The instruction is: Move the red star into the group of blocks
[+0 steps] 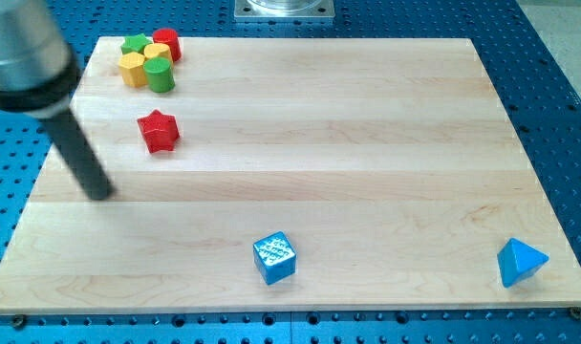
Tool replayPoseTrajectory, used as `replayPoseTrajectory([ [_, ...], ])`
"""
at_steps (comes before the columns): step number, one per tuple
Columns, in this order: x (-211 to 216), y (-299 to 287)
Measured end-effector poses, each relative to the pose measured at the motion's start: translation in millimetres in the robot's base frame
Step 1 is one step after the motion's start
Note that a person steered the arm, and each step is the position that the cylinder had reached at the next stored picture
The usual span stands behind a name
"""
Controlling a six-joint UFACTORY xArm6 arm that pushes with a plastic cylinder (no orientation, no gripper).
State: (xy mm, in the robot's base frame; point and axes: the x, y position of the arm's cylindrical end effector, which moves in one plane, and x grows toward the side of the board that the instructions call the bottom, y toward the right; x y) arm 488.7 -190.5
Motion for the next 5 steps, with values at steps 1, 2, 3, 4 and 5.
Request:
replayPoseTrajectory([
  [1, -25.8, 32.5],
  [2, -69.1, 18.3],
  [3, -81.5, 25.8],
  [4, -74.4, 82.3],
  [5, -110.8, 60.0],
])
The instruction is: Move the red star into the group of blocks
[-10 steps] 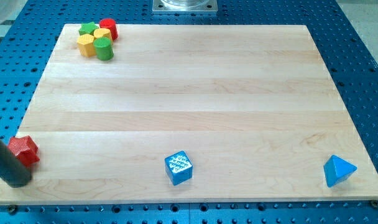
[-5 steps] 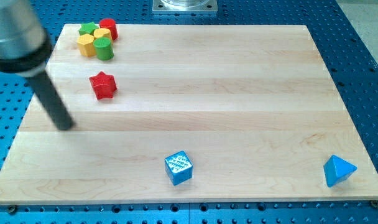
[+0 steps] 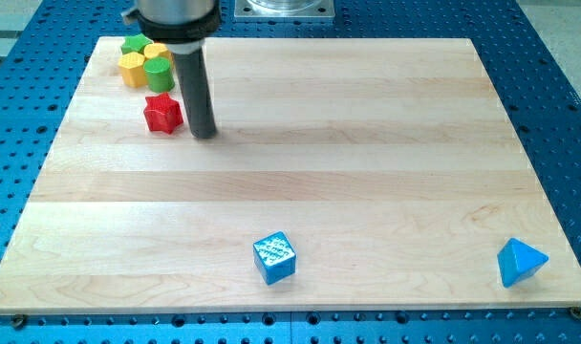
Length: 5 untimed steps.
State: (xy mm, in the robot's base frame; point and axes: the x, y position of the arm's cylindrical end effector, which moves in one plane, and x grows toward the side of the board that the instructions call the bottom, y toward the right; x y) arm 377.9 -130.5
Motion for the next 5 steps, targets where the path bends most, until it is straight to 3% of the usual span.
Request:
replayPoseTrajectory([
  [1, -2.6, -60.7],
  [2, 36.3, -72.5],
  [3, -14.4, -88.4],
  [4, -48.6, -59.6],
  [5, 4.6, -49.7],
])
